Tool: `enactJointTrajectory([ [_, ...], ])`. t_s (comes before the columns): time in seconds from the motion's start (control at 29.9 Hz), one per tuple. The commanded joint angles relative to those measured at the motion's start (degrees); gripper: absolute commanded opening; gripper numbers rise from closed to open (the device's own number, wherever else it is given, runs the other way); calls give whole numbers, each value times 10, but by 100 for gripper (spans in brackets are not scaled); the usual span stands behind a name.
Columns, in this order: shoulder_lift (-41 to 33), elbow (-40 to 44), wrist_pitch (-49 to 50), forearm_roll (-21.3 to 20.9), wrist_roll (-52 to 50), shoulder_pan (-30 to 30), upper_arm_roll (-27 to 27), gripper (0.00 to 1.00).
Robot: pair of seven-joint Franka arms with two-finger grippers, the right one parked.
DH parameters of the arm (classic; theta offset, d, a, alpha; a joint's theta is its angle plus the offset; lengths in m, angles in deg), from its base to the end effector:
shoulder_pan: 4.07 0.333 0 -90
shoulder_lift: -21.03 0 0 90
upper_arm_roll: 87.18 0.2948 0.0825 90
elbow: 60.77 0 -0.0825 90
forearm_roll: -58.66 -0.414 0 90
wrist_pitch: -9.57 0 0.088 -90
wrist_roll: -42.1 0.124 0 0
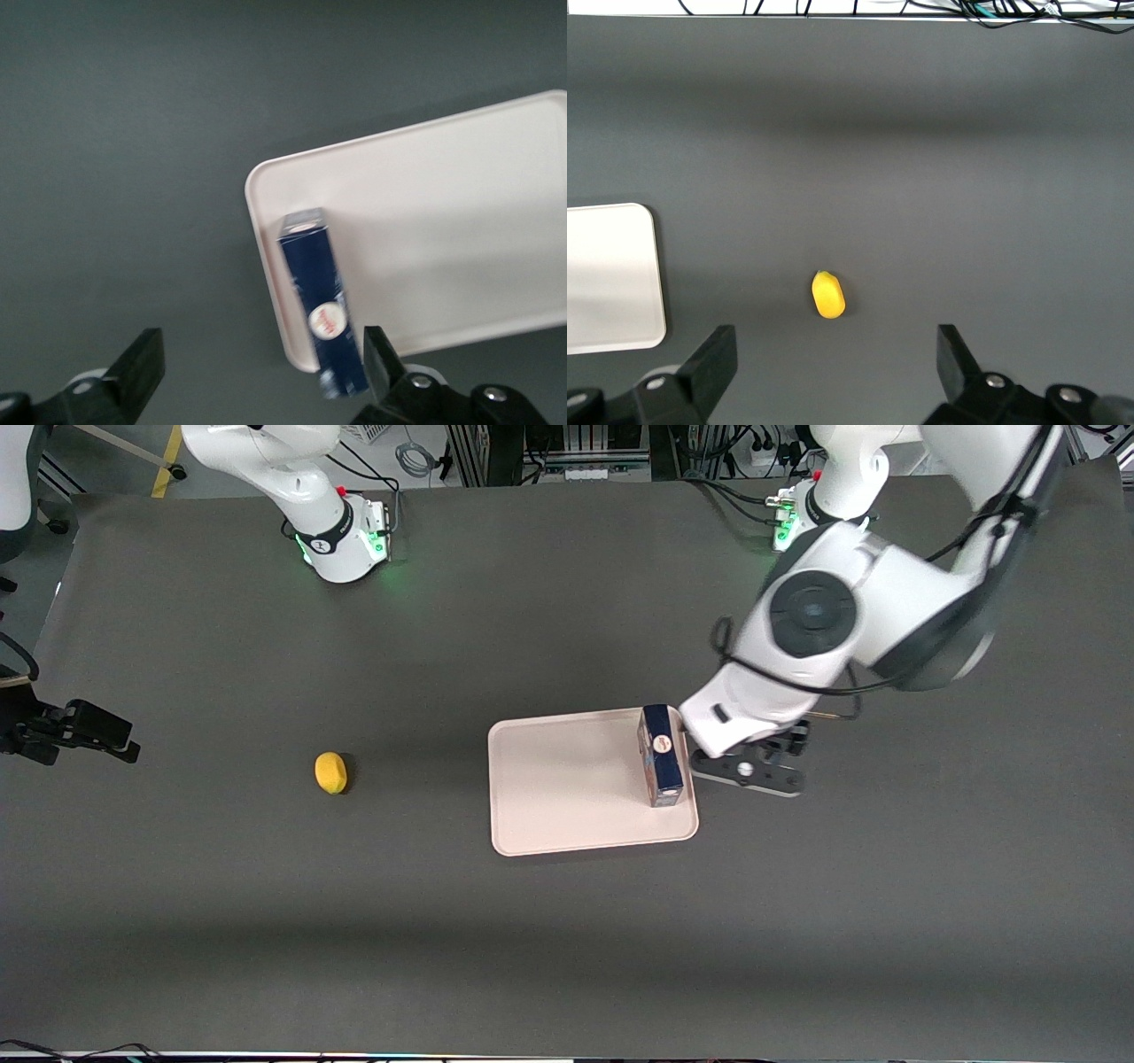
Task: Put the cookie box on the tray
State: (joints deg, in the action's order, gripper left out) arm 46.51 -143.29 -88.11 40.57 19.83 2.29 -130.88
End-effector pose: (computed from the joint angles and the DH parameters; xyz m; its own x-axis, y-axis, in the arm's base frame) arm 0.5980 -0.3246 0.4427 0.9617 -0.2695 -0.0506 -0.2712 -0.9621 -0.0293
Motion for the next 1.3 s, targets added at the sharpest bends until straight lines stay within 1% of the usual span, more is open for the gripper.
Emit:
enactJointTrajectory([
  [0.0,-20,52,60,50,173,-2,65,100],
  [0.17,-32,75,82,78,328,-2,141,100],
  [0.37,-56,77,92,83,501,10,215,100],
  [0.5,-84,65,98,91,575,11,269,100],
  [0.7,-119,36,90,124,672,10,339,100],
  [0.84,-157,-2,80,125,687,10,348,100],
  [0.97,-225,-90,32,125,690,10,350,100],
  [1.07,-266,-154,-20,125,722,8,355,100],
  [1.27,-265,-158,-30,131,746,5,357,100],
])
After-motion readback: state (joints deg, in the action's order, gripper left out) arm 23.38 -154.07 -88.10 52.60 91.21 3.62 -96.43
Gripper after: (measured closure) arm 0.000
